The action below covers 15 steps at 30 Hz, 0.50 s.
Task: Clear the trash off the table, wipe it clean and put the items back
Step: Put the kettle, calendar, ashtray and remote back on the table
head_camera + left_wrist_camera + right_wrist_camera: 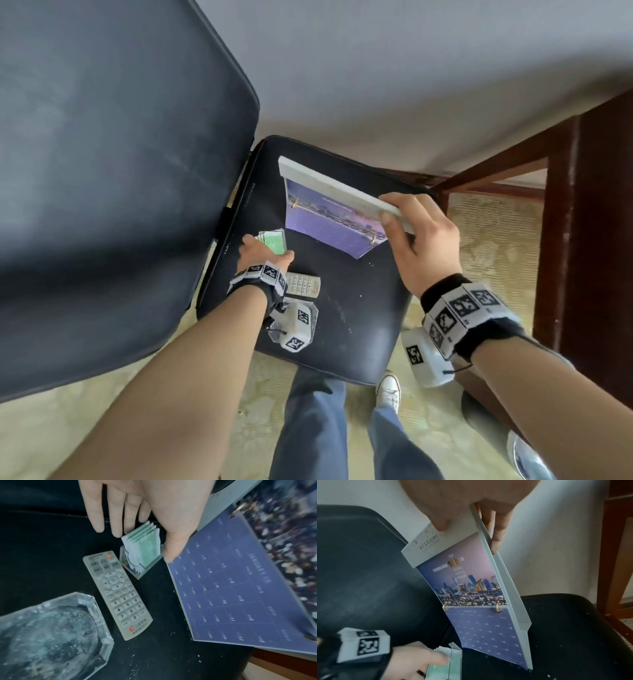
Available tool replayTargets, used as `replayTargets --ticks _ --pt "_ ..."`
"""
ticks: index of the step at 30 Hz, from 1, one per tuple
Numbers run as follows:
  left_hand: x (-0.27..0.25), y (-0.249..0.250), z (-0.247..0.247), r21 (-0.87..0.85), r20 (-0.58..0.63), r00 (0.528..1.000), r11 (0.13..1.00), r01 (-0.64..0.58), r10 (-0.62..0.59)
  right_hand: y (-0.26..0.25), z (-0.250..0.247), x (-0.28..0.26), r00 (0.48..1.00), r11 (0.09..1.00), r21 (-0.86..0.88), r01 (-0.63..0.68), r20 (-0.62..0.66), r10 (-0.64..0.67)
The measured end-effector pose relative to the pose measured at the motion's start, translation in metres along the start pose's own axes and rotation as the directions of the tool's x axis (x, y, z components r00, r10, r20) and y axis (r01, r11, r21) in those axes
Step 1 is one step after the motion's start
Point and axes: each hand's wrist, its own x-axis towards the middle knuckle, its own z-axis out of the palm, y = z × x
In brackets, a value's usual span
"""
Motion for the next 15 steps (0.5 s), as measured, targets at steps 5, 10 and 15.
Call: replayTargets --ticks 5,10,15 --pt "0.018 0.003 0.021 -0.017 -0.017 0.999 0.999 0.043 -0.044 0.002 0.004 0.002 0.998 1.000 0.013 0.028 -0.057 -0.027" --pt "0.022 0.005 0.022 -0.038 -0.055 0.996 0.997 0.061 -0.063 0.005 0.002 0.000 0.998 0.999 0.025 0.046 -0.043 -0.044" --pt "0.015 0.009 0.007 0.018 -0.053 0.999 1.000 0.012 -0.011 0.004 0.000 0.001 1.000 0.997 0.075 0.025 -0.015 -0.024"
